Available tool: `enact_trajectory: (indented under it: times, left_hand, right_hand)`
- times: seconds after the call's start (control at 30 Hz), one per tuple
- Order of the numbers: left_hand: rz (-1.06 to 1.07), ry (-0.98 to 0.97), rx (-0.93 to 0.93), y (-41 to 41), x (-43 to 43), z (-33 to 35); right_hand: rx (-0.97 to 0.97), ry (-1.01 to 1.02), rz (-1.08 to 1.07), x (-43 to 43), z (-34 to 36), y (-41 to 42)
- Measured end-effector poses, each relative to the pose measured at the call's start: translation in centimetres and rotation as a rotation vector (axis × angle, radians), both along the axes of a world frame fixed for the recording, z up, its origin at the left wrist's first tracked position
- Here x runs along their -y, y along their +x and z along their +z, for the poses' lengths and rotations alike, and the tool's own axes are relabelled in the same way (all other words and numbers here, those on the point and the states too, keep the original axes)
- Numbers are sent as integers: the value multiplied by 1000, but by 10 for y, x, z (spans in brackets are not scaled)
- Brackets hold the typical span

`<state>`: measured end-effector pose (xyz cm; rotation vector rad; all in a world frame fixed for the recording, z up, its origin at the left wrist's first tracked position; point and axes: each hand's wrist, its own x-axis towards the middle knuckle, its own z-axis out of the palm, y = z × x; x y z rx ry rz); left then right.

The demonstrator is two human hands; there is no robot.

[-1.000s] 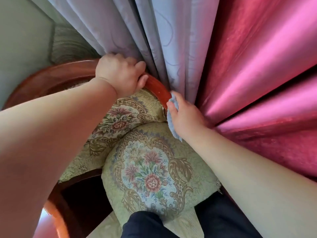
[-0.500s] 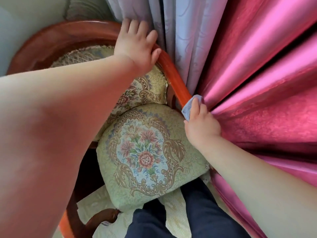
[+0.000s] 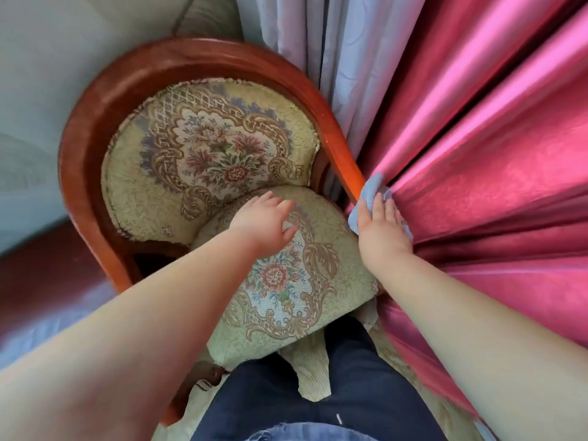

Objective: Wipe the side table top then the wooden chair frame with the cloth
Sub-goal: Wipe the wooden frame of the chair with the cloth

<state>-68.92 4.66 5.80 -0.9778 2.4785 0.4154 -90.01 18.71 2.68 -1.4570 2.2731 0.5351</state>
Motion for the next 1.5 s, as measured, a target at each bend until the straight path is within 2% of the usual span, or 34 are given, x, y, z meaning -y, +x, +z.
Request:
enact_trajectory:
  times: [0.07, 0.23, 0.43, 0.63, 0.83, 0.97, 1.13, 1.37, 1.5]
  left_hand:
    - [31, 27, 21, 27, -9, 7]
    - [128, 24, 33, 92, 0, 41]
    - [181, -49, 10, 168, 6, 98]
    - [314, -88, 10, 240, -4, 127]
    - [551, -120, -15, 289, -22, 133]
    - [722, -127, -30, 313, -42, 137]
    - [836, -133, 7, 349, -66, 146]
    - [912, -176, 37, 408, -74, 157]
    - [942, -186, 19, 443, -67, 152]
  right_hand:
    - [15, -13, -12, 1, 17, 14]
    - [-2, -201, 87, 18, 55, 55]
    - [4, -160, 201, 49, 101, 131]
    - [161, -261, 315, 82, 127, 200]
    - [375, -296, 566, 122, 151, 253]
    - [388, -356, 744, 138, 158, 288]
    - [459, -397, 880, 143, 167, 332]
    - [507, -371, 926, 157, 184, 397]
    - [542, -377, 851, 169, 185, 438]
